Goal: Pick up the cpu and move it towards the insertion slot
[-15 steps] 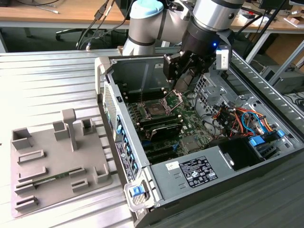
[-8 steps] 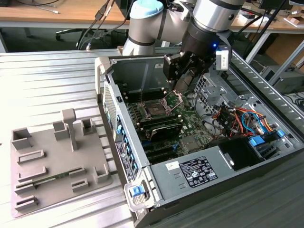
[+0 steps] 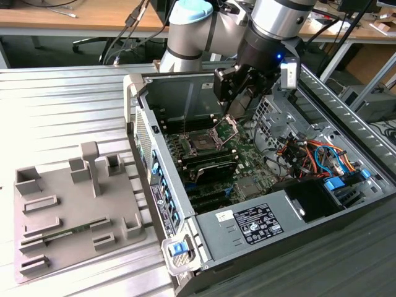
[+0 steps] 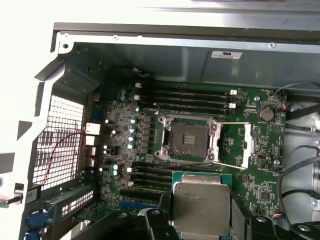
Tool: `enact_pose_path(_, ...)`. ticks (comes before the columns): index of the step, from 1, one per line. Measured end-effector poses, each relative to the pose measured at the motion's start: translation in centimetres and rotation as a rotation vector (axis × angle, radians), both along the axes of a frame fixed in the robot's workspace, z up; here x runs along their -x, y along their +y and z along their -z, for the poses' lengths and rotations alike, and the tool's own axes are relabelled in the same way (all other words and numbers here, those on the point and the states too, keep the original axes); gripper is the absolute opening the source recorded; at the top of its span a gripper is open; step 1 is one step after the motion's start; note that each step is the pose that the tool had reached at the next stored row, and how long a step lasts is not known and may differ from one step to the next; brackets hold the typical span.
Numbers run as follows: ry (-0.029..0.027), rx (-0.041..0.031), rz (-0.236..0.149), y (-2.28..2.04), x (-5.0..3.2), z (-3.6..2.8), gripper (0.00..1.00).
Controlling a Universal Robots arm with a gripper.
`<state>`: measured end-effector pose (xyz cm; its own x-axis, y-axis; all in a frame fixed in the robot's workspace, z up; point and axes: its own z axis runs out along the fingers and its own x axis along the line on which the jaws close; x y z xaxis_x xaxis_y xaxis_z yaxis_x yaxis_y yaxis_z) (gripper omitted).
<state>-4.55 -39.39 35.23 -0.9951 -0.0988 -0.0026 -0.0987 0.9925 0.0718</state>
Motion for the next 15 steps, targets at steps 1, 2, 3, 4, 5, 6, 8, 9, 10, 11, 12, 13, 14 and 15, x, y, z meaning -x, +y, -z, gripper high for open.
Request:
enact_pose_path(1, 0.0000, 0.0000, 0.000, 0.08, -0.10, 0.02, 0.55)
enact_pose_path(2, 0.0000, 0.0000, 0.000, 0.14, -0.18, 0.03, 0.55)
enact_pose_path(3, 0.0000, 0.0000, 0.000, 0.22, -0.31, 0.06, 0.55)
enact_pose_path(4, 0.0000, 0.0000, 0.000, 0.27, -0.38, 0.07, 0.55)
enact_pose_path(5, 0.0000, 0.0000, 0.000, 0.32, -0.47, 0.08, 0.55)
enact_pose_path(6, 0.0000, 0.0001, 0.000, 0.37, -0.55, 0.10, 0.55)
enact_pose_path(8, 0.0000, -0.0001, 0.000, 0.45, -0.69, 0.13, 0.55)
enact_pose_path(9, 0.0000, 0.0000, 0.000, 0.49, -0.76, 0.14, 0.55)
enact_pose_path(10, 0.0000, 0.0001, 0.000, 0.54, -0.85, 0.16, 0.55)
enact_pose_path(11, -0.0001, 0.0000, 0.000, 0.58, -0.92, 0.18, 0.55)
enact_pose_path(12, 0.0000, 0.0000, 0.000, 0.82, -1.52, 0.34, 0.55)
enact_pose_path(13, 0.0000, 0.0002, 0.000, 0.89, -2.01, 0.51, 0.55)
enact_pose_path(14, 0.0000, 0.0001, 0.000, 0.89, -2.19, 0.61, 0.55)
enact_pose_path(15, 0.0000, 0.0001, 0.000, 0.89, -2.22, 0.62, 0.55)
